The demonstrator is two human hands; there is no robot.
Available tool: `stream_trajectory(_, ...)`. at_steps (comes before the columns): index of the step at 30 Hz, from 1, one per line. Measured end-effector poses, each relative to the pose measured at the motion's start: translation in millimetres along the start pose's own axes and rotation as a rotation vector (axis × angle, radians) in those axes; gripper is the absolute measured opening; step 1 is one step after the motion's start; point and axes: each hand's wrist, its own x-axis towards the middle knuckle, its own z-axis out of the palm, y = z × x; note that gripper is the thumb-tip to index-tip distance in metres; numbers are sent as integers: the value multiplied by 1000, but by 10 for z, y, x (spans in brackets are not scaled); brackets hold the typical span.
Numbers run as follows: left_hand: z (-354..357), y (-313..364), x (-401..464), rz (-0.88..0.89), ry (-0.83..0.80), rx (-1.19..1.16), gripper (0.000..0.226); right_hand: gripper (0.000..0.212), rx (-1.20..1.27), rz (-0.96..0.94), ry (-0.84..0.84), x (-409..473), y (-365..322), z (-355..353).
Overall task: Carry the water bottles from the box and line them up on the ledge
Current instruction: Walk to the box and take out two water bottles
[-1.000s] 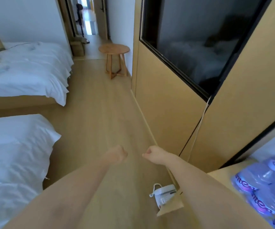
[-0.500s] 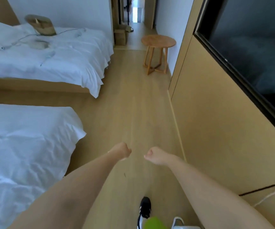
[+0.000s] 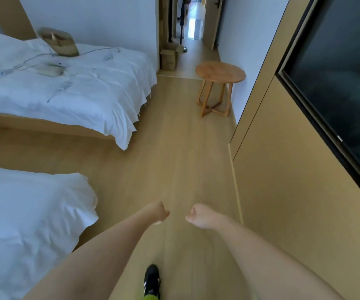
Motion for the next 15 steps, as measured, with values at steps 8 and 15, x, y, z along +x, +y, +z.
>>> stream_trajectory(8,-1456,4,1508,60,74,12,40,45,-32,-7,126,1489,-544,-1301)
stream_trajectory(15,-2695,94,2614,81,106,1,36,44,-5,23,223,2472,-1049,-2544)
